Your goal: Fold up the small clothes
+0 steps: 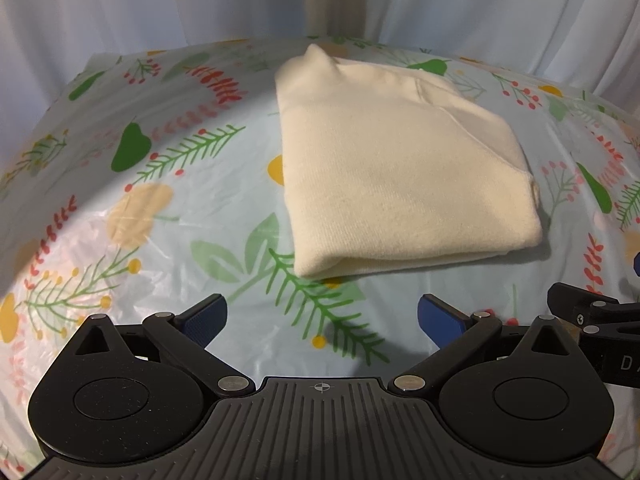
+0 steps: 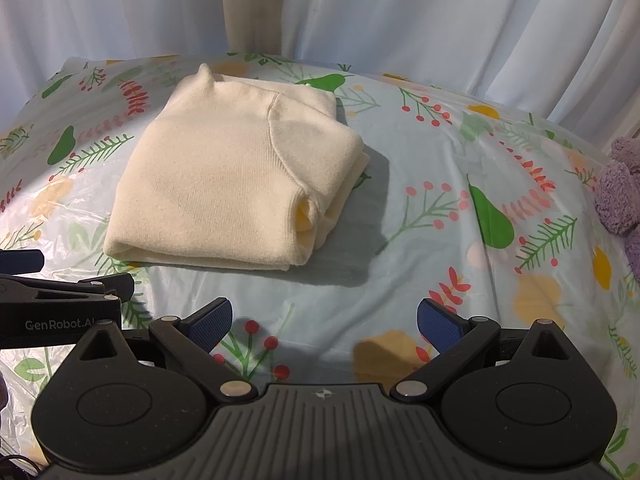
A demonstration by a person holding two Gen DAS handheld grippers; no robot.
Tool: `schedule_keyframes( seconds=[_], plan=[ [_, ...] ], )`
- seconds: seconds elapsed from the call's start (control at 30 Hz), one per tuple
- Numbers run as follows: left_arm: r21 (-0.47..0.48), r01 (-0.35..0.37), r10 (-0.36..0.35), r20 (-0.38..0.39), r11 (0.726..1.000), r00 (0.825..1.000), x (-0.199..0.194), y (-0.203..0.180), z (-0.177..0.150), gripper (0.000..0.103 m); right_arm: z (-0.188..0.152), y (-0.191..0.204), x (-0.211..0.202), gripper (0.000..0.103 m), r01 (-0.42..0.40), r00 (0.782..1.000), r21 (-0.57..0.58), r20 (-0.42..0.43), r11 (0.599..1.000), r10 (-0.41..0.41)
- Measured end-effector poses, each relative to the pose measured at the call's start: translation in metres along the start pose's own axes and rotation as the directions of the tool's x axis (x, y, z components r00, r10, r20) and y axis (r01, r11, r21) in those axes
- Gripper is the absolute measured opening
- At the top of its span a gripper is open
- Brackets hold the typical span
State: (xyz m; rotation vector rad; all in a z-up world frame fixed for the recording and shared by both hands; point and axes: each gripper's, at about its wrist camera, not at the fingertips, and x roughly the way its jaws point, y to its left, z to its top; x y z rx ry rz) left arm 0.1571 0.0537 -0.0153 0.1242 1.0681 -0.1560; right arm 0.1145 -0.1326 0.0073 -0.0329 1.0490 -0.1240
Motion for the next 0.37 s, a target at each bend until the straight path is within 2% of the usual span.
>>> schedule_keyframes(
  seconds=[0.37],
  plan=[
    [0.047,-0.022,0.022,-0.001,0.999,1.000,-0.0018,-0.0038,-0.0062,0.103,0.0011,-0.0008,-0.0002,0.099,0.002,1.000,-0.003,0.004,1.000,-0.002]
  ],
)
